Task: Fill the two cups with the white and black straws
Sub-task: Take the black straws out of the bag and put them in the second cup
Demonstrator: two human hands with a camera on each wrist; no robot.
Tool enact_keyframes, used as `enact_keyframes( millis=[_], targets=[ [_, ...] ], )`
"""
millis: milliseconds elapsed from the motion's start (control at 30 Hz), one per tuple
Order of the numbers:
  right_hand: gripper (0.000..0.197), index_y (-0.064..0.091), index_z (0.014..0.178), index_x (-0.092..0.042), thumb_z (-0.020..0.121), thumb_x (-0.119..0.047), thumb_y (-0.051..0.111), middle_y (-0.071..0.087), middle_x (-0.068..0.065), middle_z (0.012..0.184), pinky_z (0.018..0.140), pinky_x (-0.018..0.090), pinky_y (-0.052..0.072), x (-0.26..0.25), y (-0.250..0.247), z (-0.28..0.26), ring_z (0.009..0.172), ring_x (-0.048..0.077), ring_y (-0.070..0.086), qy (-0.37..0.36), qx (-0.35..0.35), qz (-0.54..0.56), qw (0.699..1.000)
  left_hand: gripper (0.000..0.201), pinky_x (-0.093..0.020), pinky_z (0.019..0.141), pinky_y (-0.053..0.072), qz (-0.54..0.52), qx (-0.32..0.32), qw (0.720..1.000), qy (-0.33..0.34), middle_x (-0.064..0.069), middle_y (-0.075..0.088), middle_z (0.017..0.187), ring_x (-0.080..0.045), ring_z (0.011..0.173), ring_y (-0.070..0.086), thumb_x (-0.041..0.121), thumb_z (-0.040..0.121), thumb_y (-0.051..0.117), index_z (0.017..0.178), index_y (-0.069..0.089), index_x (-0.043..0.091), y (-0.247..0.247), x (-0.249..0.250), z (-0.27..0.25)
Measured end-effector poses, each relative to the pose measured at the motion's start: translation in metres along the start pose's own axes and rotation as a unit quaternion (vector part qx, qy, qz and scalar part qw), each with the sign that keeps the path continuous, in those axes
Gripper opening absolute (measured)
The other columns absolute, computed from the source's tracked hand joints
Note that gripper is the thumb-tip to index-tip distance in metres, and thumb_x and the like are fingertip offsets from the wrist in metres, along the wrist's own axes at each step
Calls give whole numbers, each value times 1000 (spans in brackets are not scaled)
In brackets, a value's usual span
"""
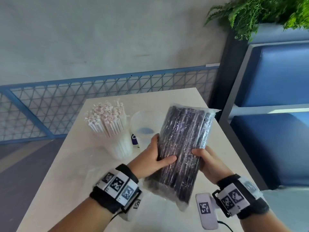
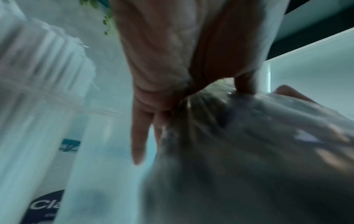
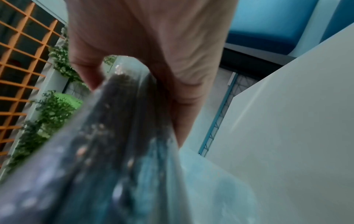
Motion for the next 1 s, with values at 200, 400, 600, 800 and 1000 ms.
enact_keyframes(
  millis=[200, 400, 600, 800, 1000],
  targets=[
    [75, 50, 122, -9, 58, -39, 75, 68, 5, 110, 85, 34, 52, 8, 42, 15, 99, 22, 65, -30, -97, -55, 993, 77, -35, 97, 48, -144, 120, 982, -24, 5, 64, 112, -12, 108, 62, 38, 56, 86, 118, 46, 21, -42, -18, -23],
    [90, 45, 129, -19, 55, -58, 79, 61, 8, 124, 92, 37, 52, 11, 57, 21, 113, 23, 61, -63, -141, -93, 984, 70, -44, 101, 46, -319, 251, 913, 37, 1, 67, 112, -14, 110, 62, 20, 60, 85, 118, 47, 18, -67, -32, -47],
    [87, 46, 127, -13, 54, -36, 88, 60, 10, 124, 94, 35, 50, 23, 82, 22, 114, 26, 59, -63, -168, -10, 984, 95, -44, 100, 45, -413, 321, 851, 46, -2, 64, 118, -20, 115, 59, 42, 43, 91, 121, 41, 20, -67, -49, -71],
    [51, 58, 115, -16, 69, -12, 80, 69, 9, 109, 96, 45, 50, 4, 90, 35, 100, 23, 67, -99, -122, -195, 968, 145, -53, 116, 4, 51, 560, 827, 0, -17, -3, 153, -24, 141, -5, 46, 38, 84, 146, -8, 13, -90, -42, -106],
    [51, 64, 112, -31, 66, -22, 83, 69, -11, 108, 101, 28, 45, -10, 100, 46, 103, 1, 62, -110, -199, -369, 901, 107, -66, 107, -6, 490, 169, 851, -80, 7, 23, 155, -19, 145, 14, 72, 46, 71, 139, 32, 38, -110, -28, -100]
  ],
)
Point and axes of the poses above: each hand's wrist, its own z-axis towards the middle knuckle, its own y-axis out of the palm, x = y × z, the point moved 2 cm from there along z, towards the middle knuckle
